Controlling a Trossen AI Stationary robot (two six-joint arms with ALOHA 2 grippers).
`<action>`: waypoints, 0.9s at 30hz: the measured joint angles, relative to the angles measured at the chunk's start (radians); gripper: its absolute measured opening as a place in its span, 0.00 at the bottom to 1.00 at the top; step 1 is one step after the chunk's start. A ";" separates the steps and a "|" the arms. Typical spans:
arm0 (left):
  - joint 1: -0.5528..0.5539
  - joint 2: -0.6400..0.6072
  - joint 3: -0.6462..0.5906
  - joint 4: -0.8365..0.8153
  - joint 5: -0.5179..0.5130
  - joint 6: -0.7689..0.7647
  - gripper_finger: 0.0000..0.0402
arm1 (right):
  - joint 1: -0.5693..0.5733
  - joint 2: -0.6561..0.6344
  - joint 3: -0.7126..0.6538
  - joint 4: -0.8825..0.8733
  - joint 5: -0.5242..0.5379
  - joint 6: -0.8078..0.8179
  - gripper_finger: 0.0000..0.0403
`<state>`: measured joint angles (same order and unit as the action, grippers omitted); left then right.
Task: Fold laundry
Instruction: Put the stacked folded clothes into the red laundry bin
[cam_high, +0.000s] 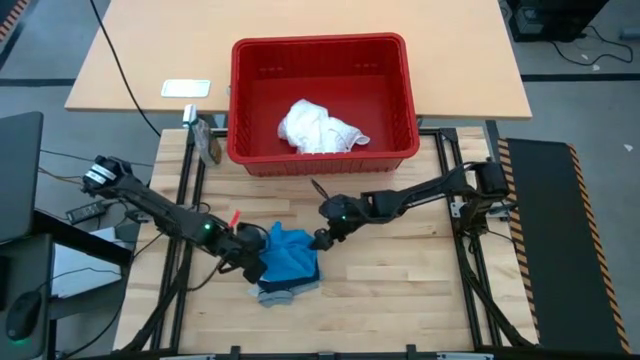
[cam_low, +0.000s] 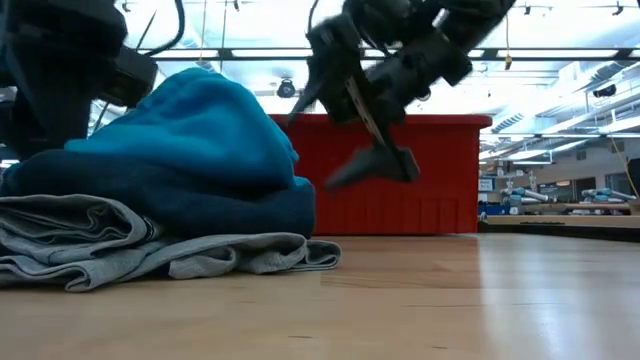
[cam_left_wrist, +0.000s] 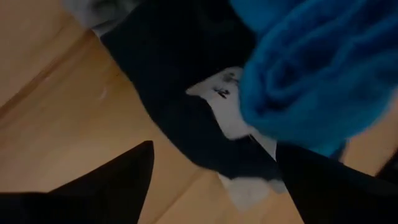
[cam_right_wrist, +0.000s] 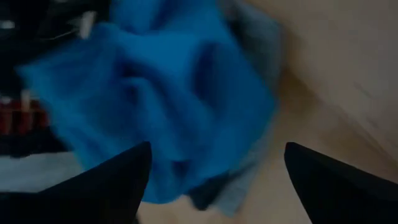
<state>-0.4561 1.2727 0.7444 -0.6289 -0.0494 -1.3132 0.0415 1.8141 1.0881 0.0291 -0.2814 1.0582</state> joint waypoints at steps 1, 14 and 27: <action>0.005 0.014 0.000 0.008 0.000 0.002 0.85 | 0.003 0.001 -0.016 0.000 0.013 0.007 0.92; 0.083 0.255 0.002 0.297 0.091 0.085 0.85 | 0.046 0.002 -0.051 0.025 0.079 -0.028 0.93; 0.150 0.436 0.005 0.713 0.087 0.129 0.85 | 0.065 -0.007 -0.222 0.091 0.131 0.145 0.92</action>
<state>-0.3066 1.7084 0.7490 0.0842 0.0381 -1.1843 0.1065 1.8075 0.8662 0.1197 -0.1503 1.2032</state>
